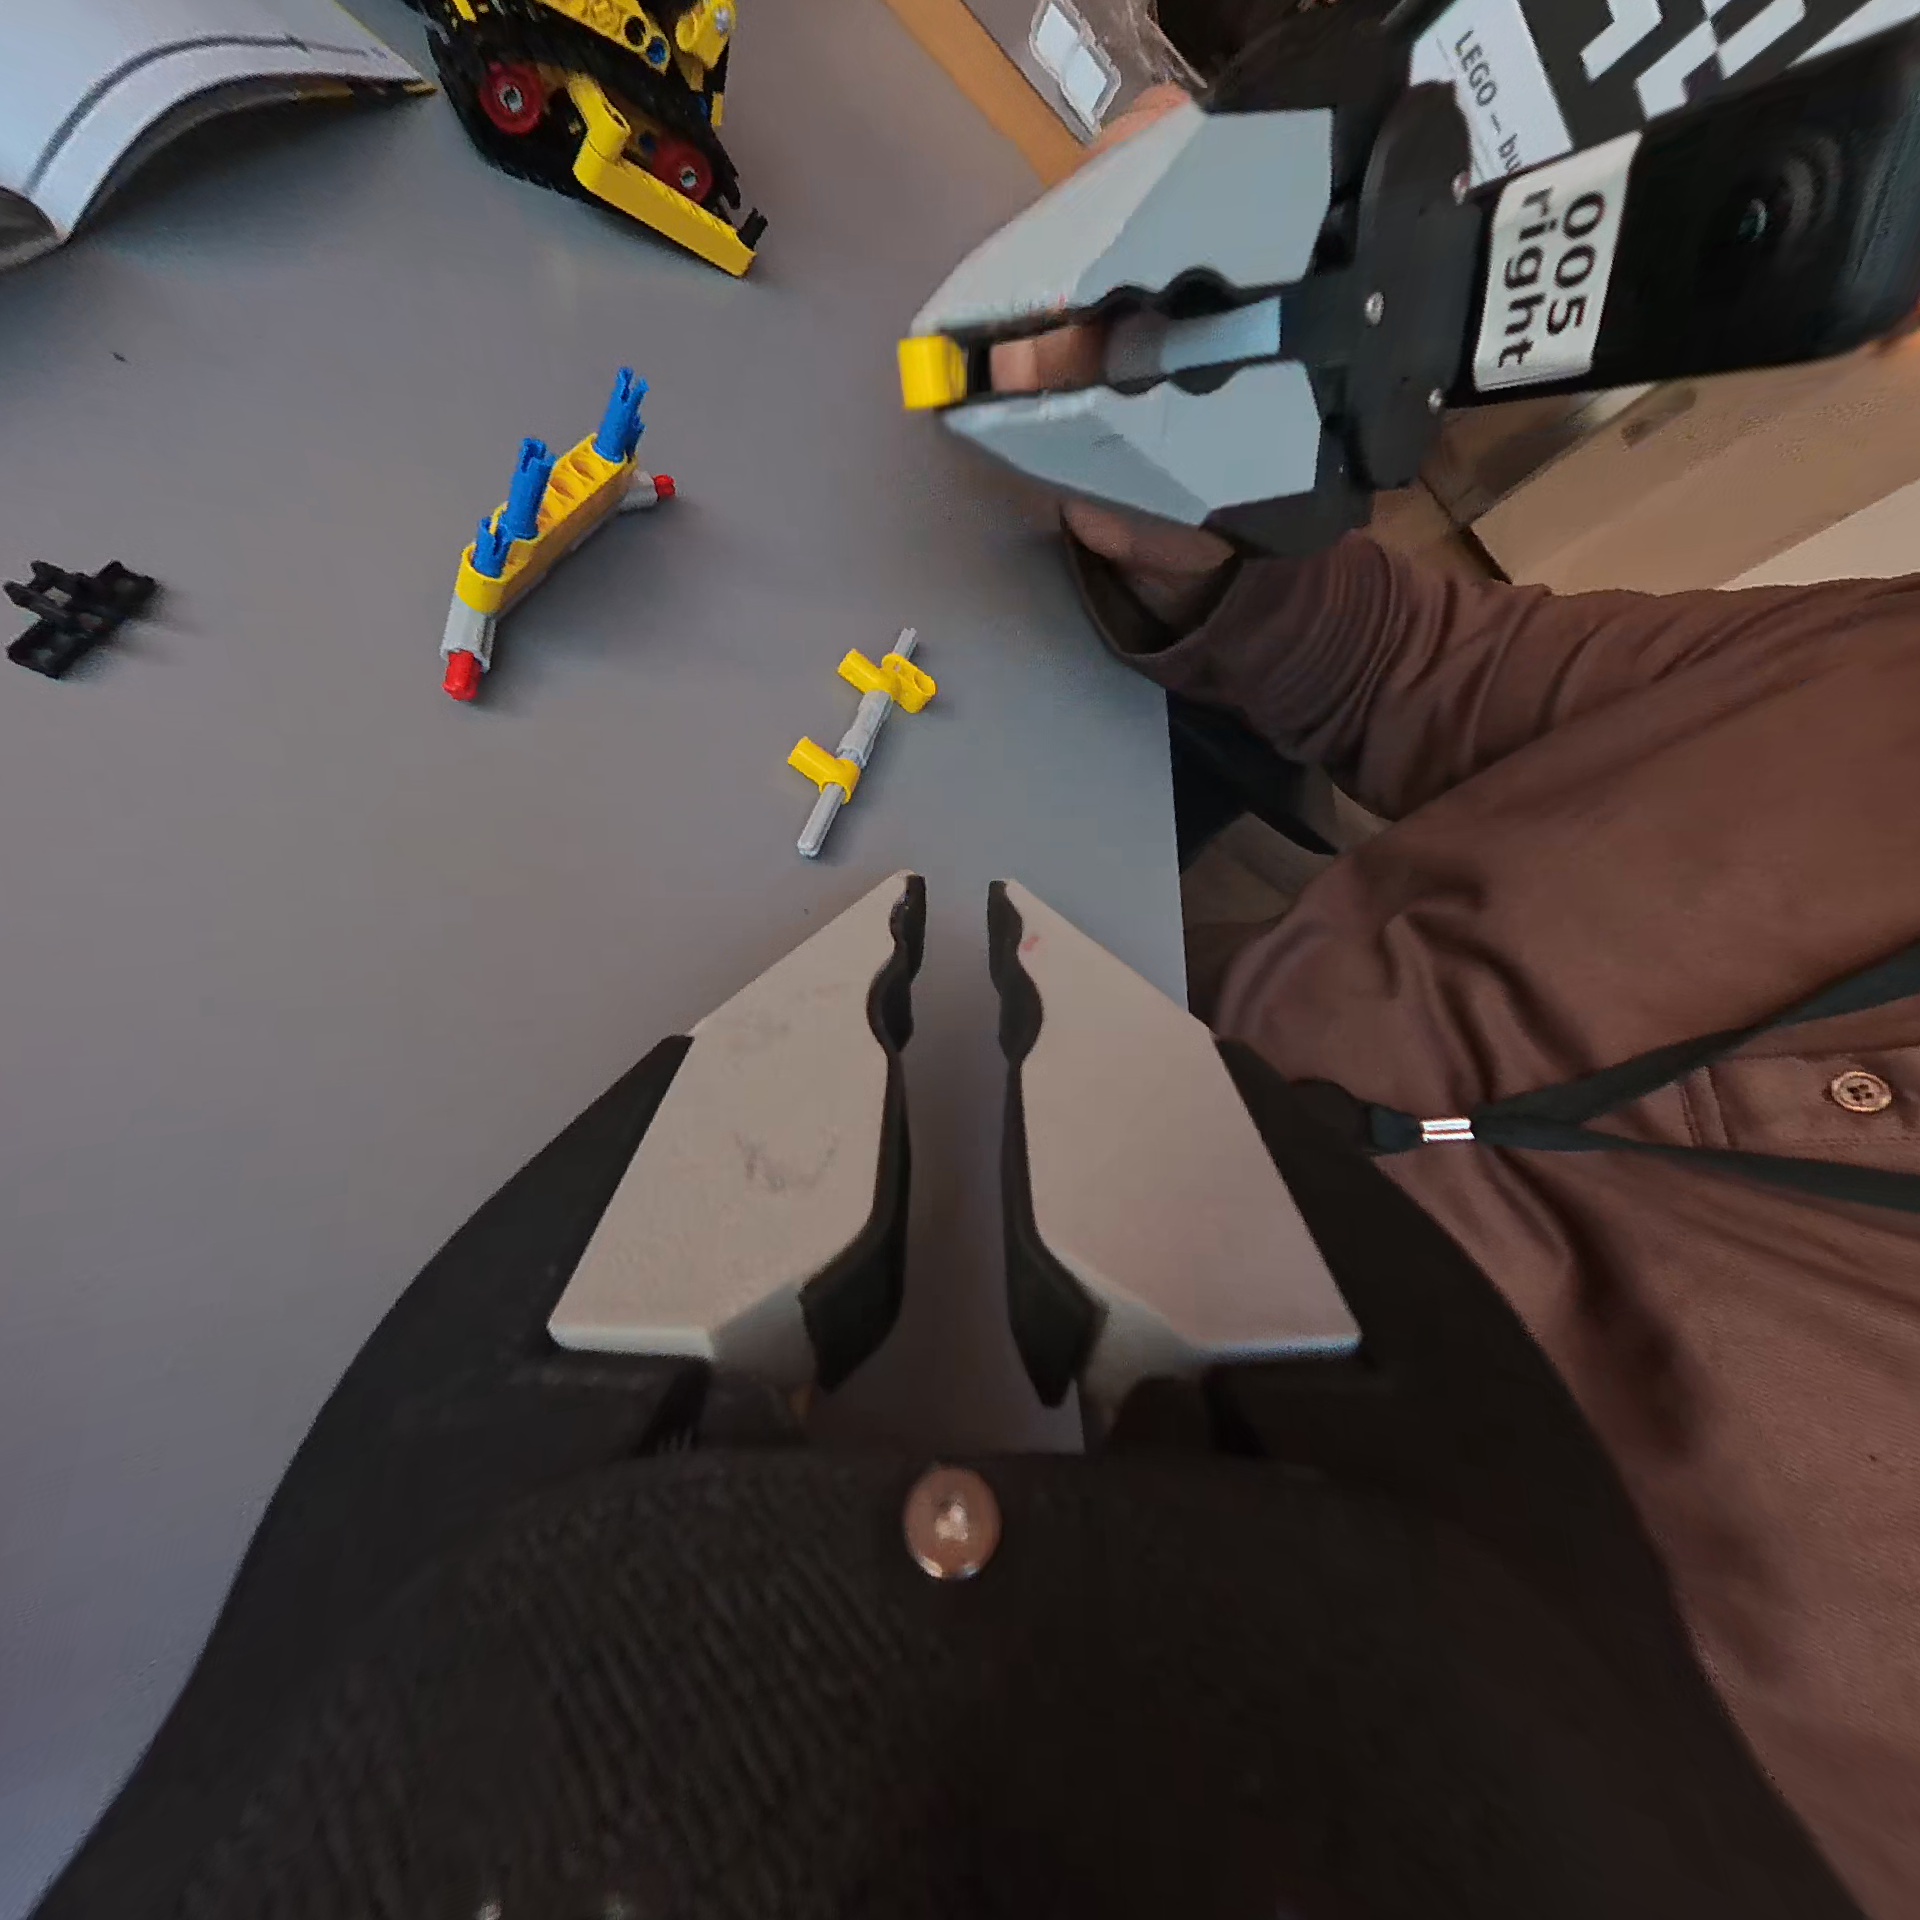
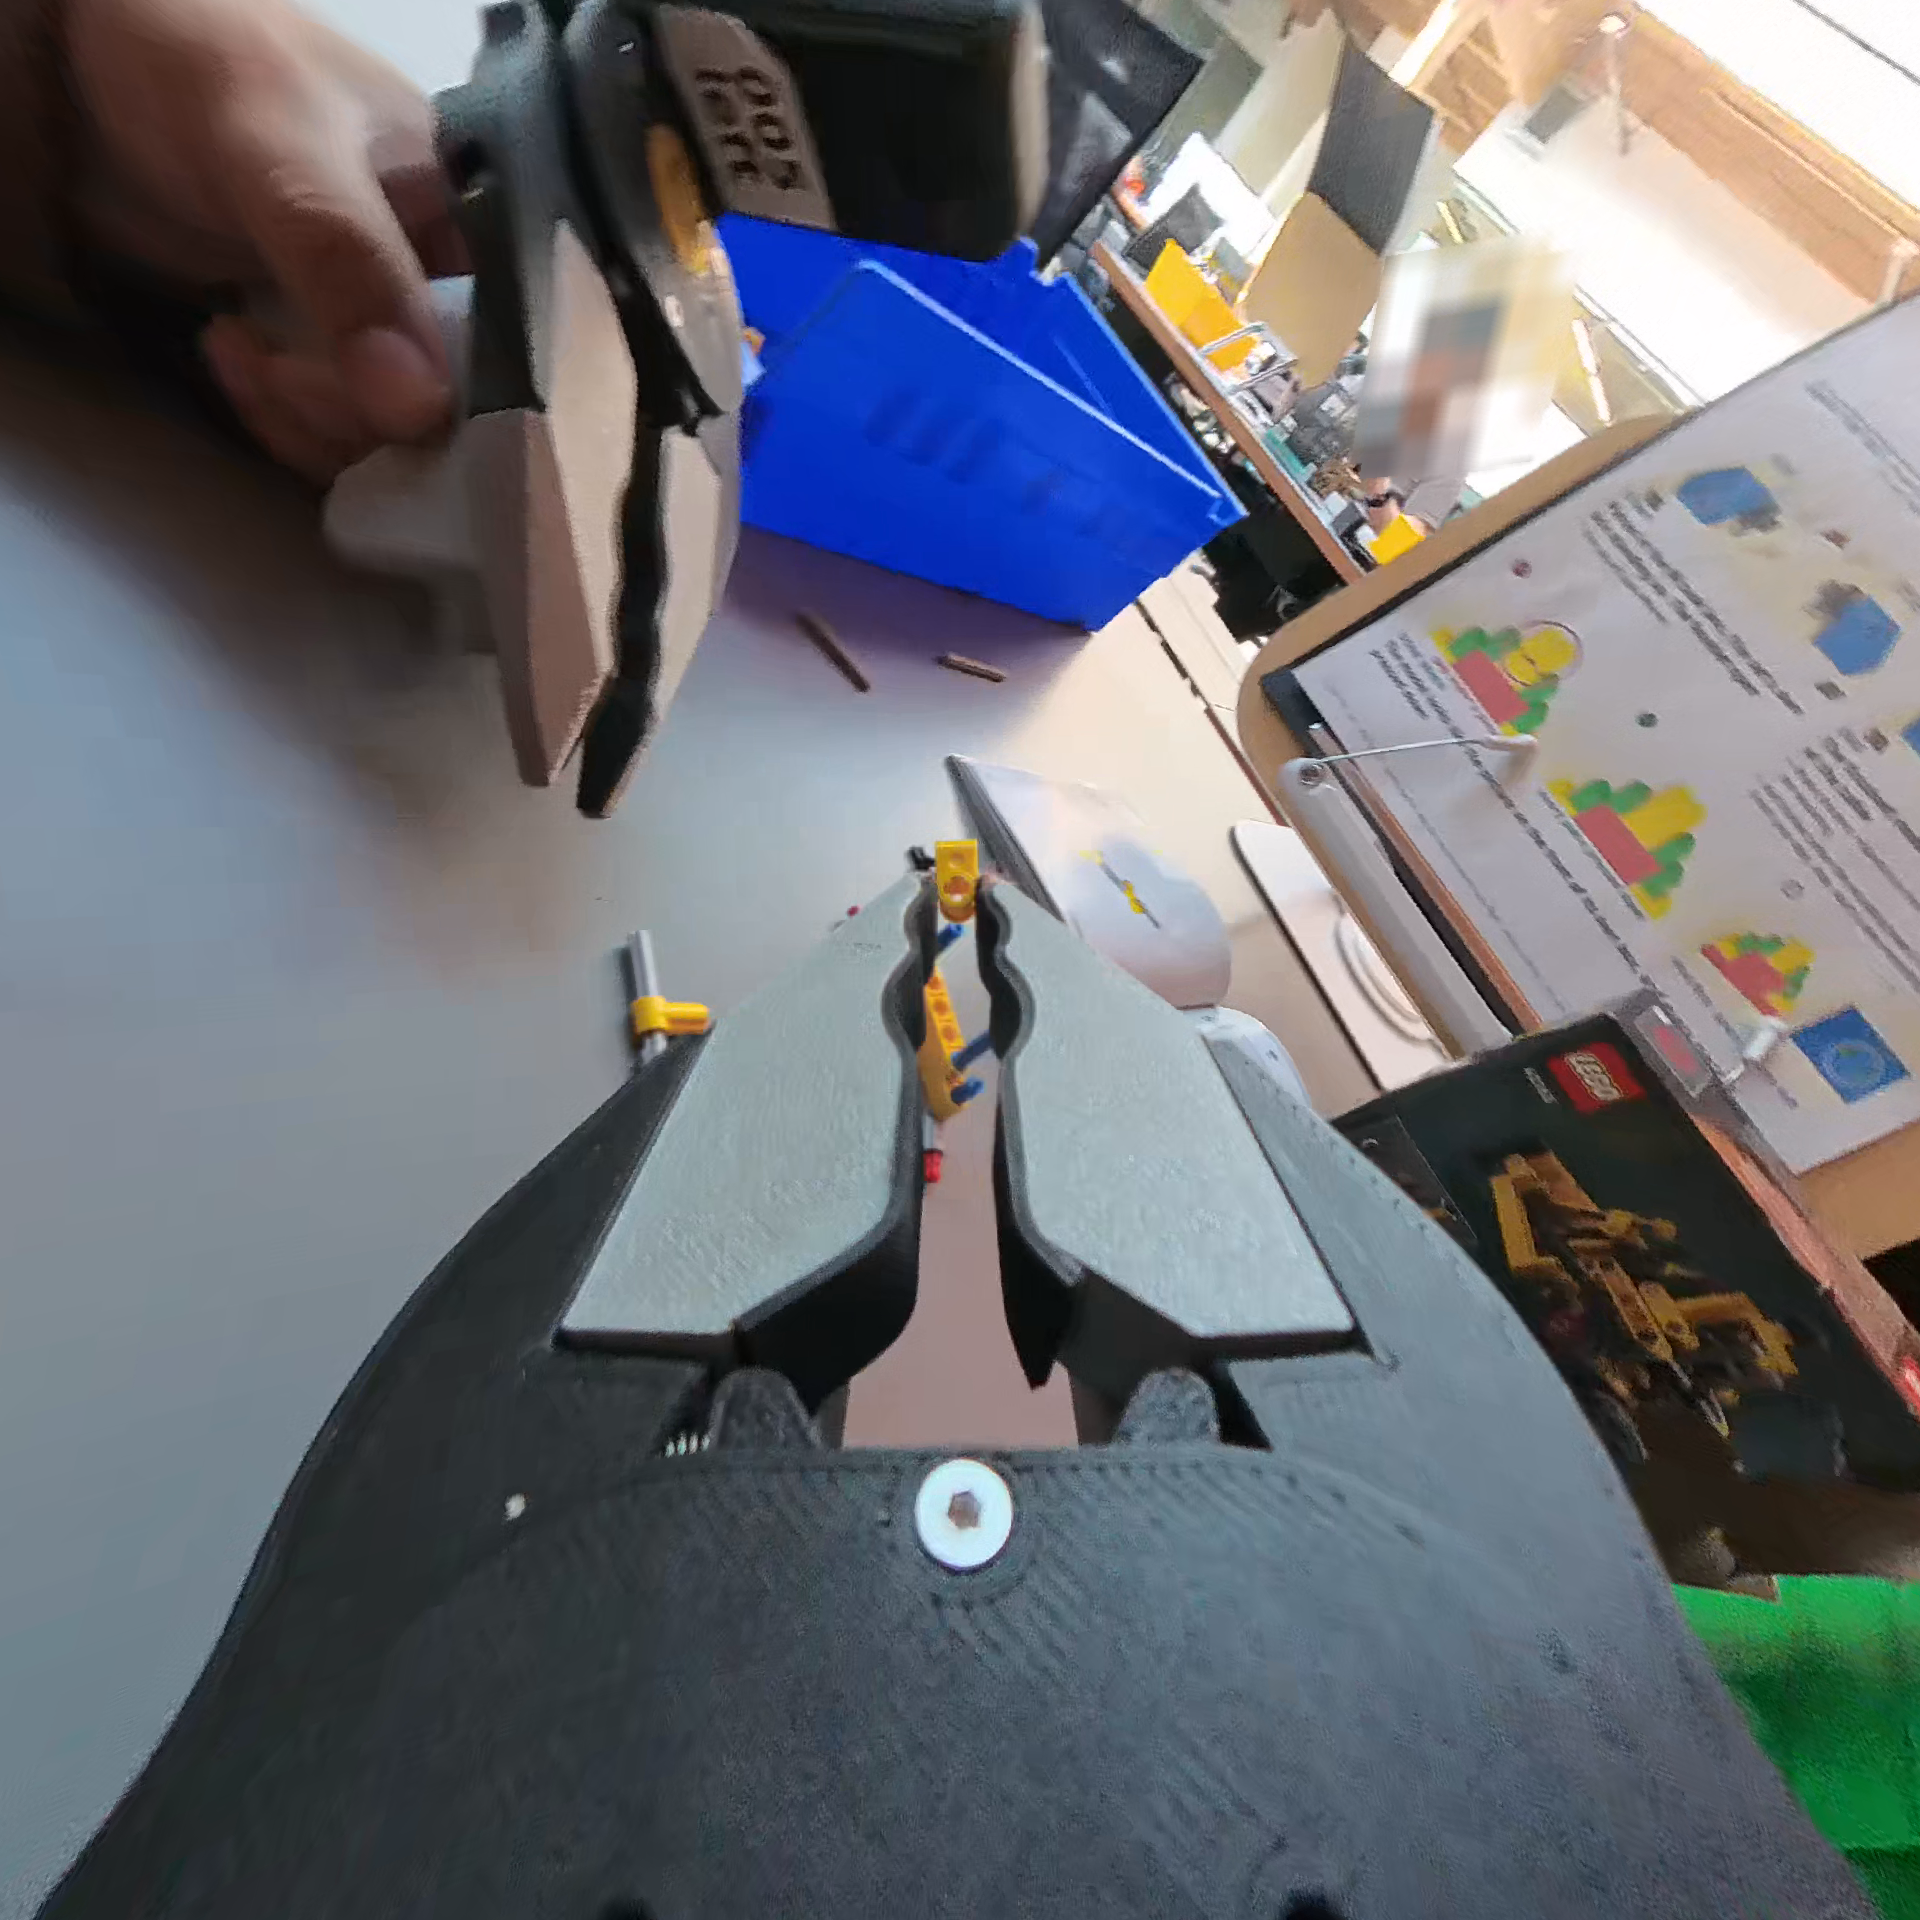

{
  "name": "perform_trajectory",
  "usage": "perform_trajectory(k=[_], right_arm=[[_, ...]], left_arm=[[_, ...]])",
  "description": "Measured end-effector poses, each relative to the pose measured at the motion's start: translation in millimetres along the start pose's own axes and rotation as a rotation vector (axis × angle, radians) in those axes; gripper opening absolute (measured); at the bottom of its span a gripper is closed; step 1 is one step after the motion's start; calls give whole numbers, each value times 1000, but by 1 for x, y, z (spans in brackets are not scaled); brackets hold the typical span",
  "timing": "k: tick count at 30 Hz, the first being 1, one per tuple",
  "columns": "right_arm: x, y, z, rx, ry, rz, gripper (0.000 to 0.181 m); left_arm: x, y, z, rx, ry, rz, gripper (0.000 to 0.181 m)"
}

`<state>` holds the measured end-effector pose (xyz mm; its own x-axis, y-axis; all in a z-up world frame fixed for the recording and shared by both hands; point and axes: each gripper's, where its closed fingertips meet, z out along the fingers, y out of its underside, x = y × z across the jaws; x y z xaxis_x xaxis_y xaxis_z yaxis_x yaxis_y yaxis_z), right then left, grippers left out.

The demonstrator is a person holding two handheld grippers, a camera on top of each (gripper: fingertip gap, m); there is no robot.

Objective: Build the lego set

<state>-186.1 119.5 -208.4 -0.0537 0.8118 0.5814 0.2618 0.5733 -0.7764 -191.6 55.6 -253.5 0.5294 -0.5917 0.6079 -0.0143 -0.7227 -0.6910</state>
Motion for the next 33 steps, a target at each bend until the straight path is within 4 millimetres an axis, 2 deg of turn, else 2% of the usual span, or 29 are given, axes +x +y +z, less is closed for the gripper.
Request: perform_trajectory(k=[3,10,15,18,22,26,33], right_arm=[[3,-1,-4,32,-12,8,4],[-28,8,11,-100,-10,-246,4],[-42,4,15,-121,36,-449,4],[-46,3,14,-112,44,-505,4],[-49,0,13,-95,41,-518,4],[-51,0,12,-88,24,-504,4],[-55,-6,8,-41,-19,-445,4]], left_arm=[[-1,-3,1,14,-27,25,14],[0,-24,1,136,-91,105,34],[-6,-27,7,136,-164,122,30],[-5,-30,4,162,-154,115,19],[-5,-32,1,176,-161,133,8],[-3,-28,6,143,-180,174,12],[-2,-27,7,133,-194,202,3]])
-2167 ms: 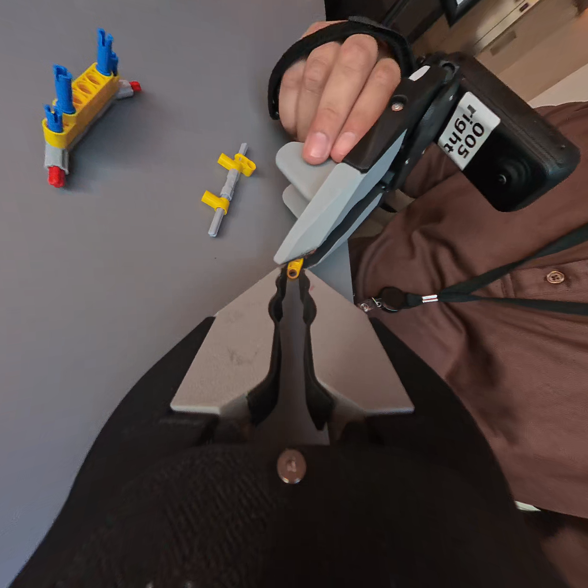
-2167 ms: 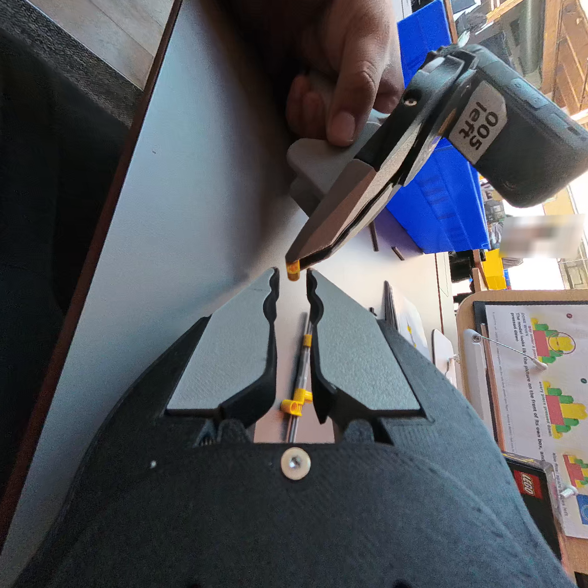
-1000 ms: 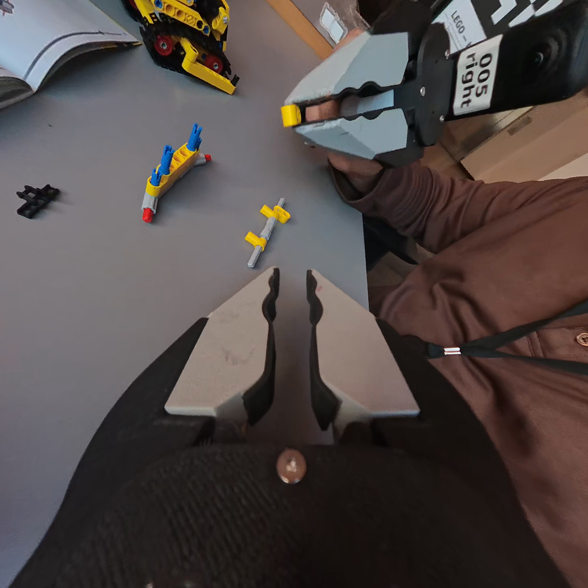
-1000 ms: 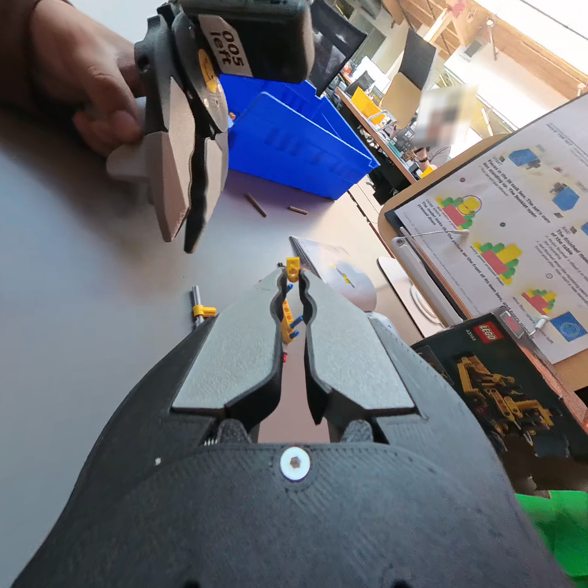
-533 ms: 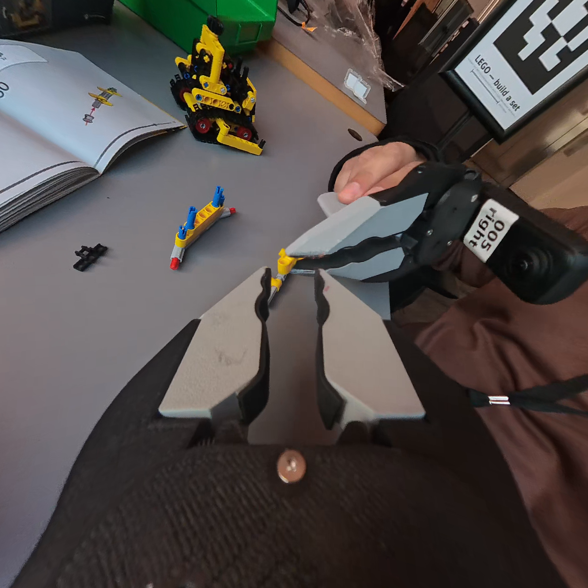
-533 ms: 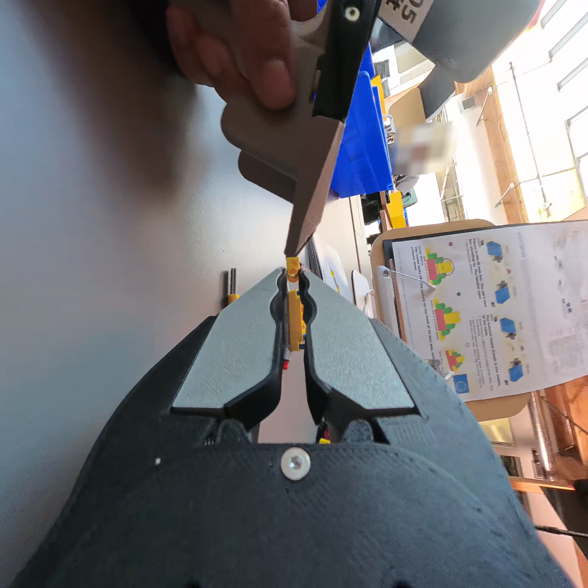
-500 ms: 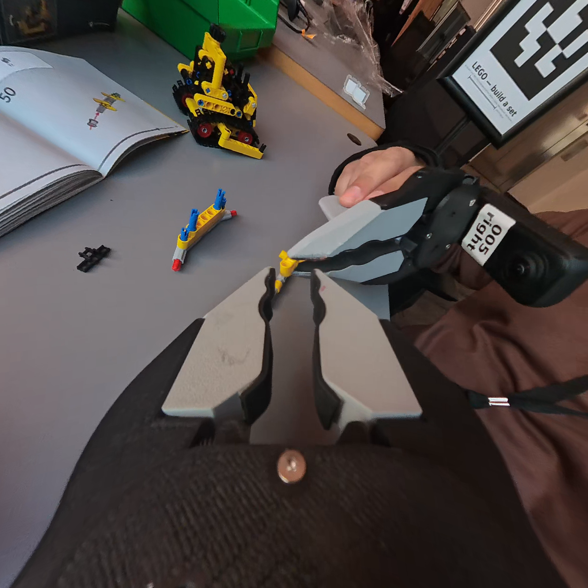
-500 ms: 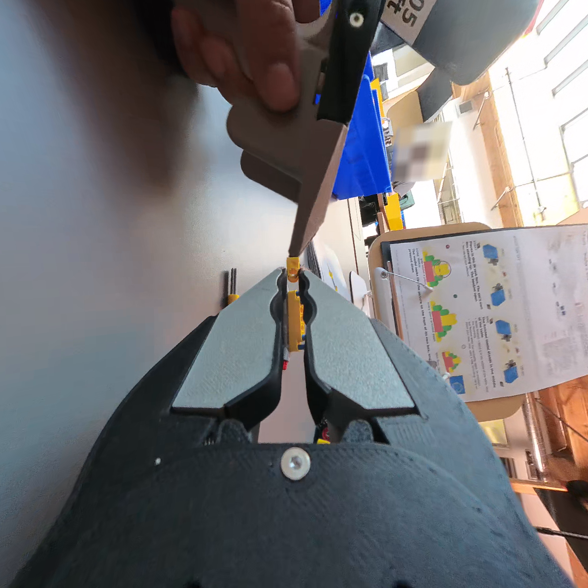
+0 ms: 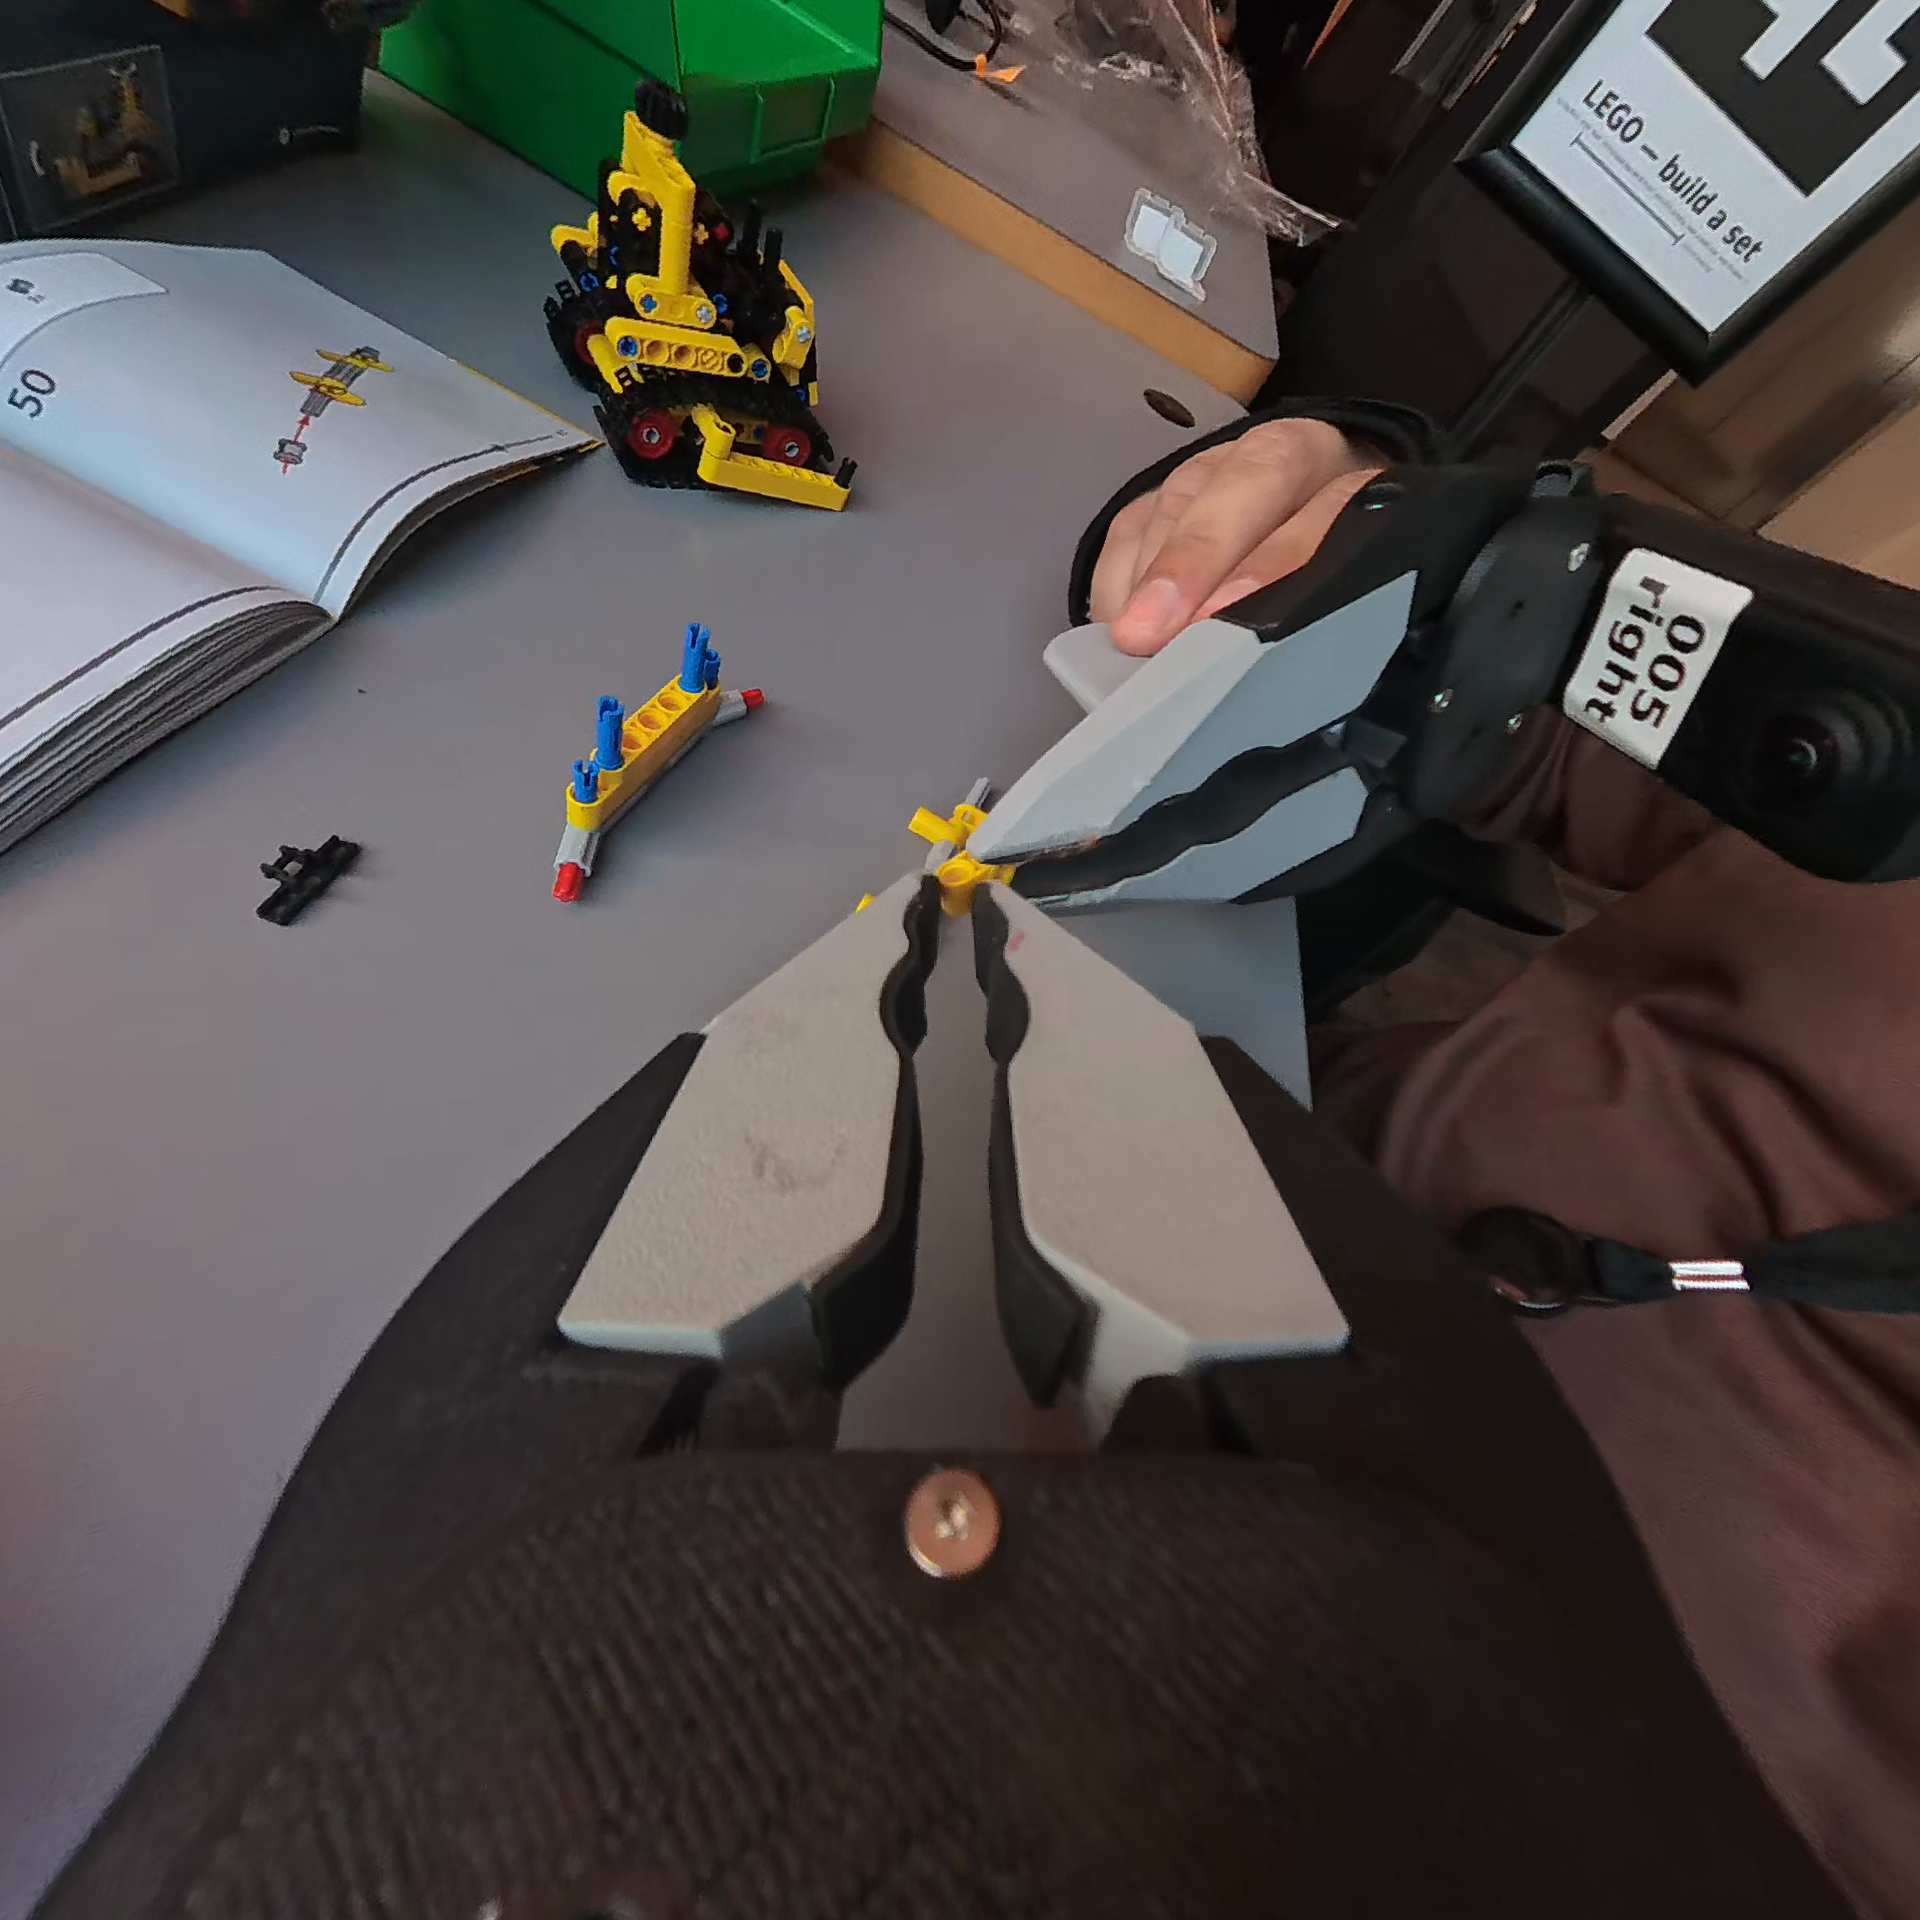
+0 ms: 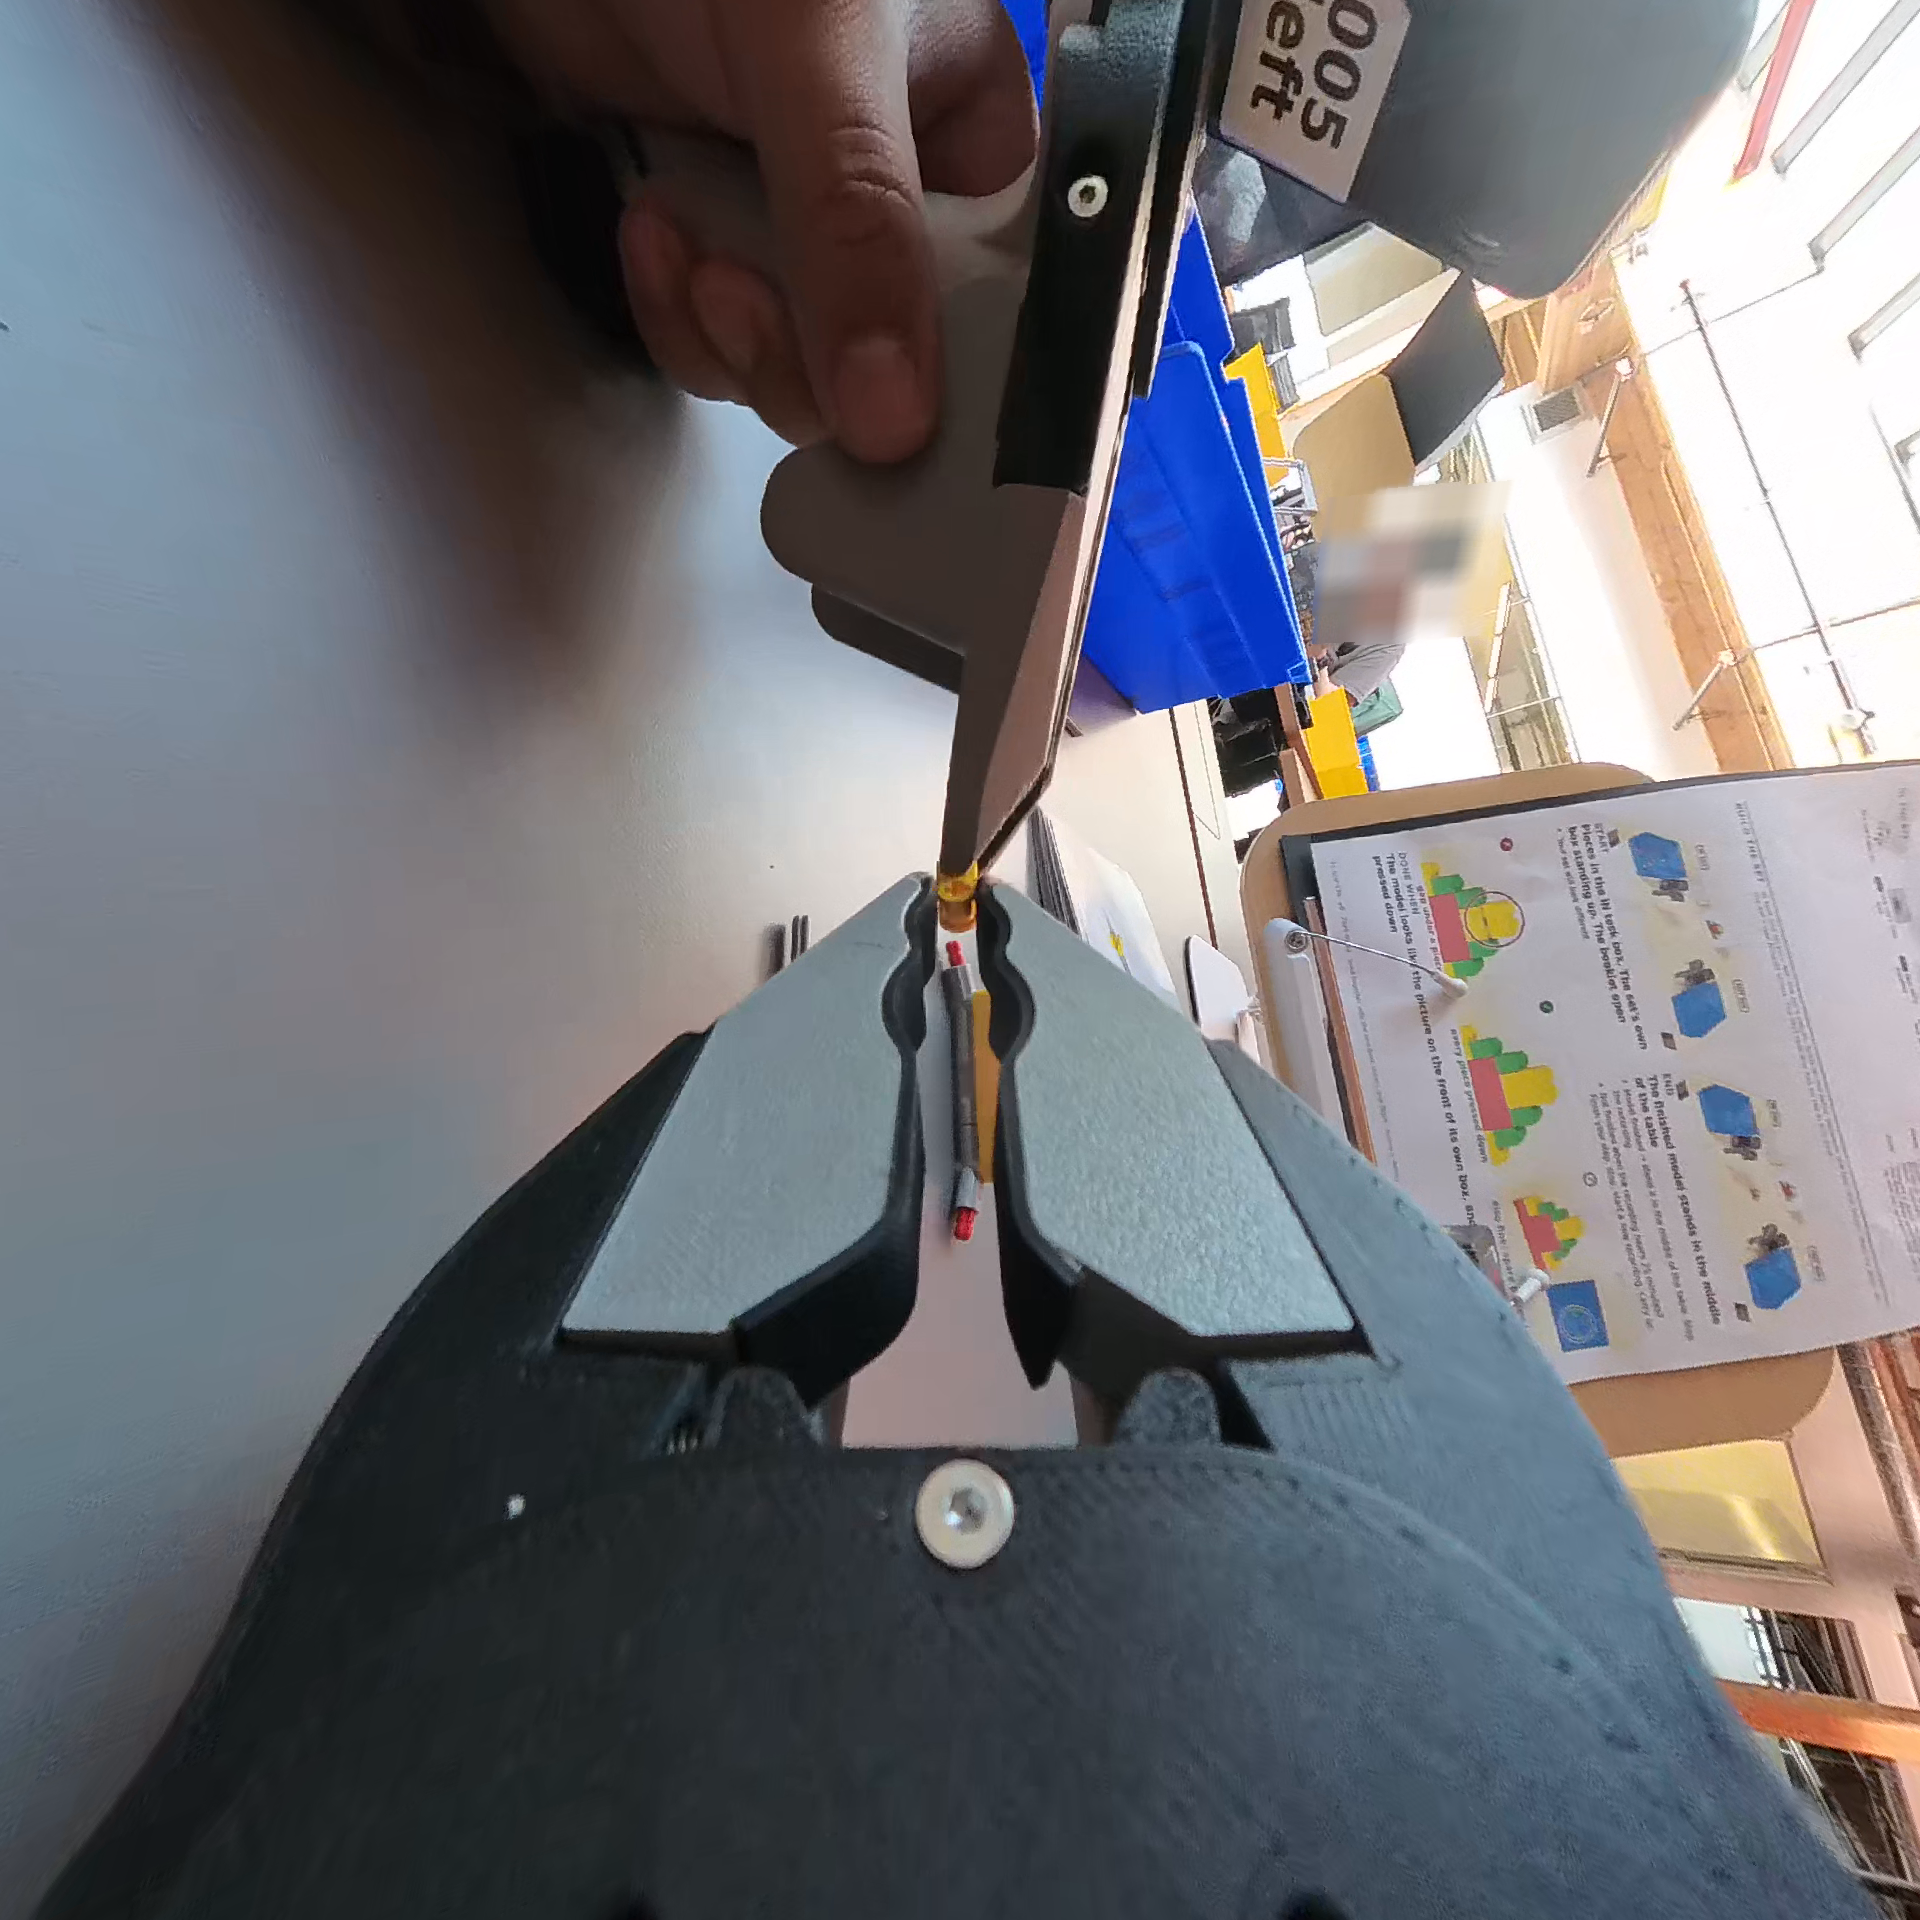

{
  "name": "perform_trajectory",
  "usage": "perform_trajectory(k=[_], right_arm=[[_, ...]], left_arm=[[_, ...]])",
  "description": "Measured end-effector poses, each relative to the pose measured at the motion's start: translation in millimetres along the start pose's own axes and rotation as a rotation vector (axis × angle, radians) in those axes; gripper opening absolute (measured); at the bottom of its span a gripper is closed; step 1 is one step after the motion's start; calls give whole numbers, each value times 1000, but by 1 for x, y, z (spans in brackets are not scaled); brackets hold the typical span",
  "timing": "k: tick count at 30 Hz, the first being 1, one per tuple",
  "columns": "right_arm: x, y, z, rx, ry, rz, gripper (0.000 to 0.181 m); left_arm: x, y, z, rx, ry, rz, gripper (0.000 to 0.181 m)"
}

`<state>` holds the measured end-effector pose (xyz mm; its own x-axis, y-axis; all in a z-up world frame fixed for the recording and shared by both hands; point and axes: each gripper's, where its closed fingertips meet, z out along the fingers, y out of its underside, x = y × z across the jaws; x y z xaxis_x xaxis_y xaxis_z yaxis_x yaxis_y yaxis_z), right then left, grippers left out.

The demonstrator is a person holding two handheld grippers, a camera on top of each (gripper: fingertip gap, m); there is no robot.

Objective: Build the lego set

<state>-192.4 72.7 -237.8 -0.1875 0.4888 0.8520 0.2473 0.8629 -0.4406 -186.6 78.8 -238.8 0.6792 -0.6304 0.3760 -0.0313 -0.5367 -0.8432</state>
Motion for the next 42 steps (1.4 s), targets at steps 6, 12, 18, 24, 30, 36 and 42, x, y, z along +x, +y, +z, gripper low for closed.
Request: perform_trajectory(k=[6,12,18,24,30,36,42], right_arm=[[-13,5,6,-24,-68,-2,5],[-37,14,17,-112,-140,-76,4],[-37,13,19,-126,-122,-86,4],[-38,8,17,-80,-154,-19,9],[-38,1,7,-4,-205,69,27],[1,6,-9,77,-123,287,29],[56,43,-32,110,47,554,22]], left_arm=[[-6,5,-1,-31,-33,-4,0],[-10,6,-2,-39,-20,-50,0],[-13,7,-6,-29,28,-145,0],[-13,8,-5,-39,9,-124,0],[-13,8,-5,-37,7,-126,0],[-12,9,-6,-38,6,-115,1],[-3,14,-5,-70,30,-64,10]])
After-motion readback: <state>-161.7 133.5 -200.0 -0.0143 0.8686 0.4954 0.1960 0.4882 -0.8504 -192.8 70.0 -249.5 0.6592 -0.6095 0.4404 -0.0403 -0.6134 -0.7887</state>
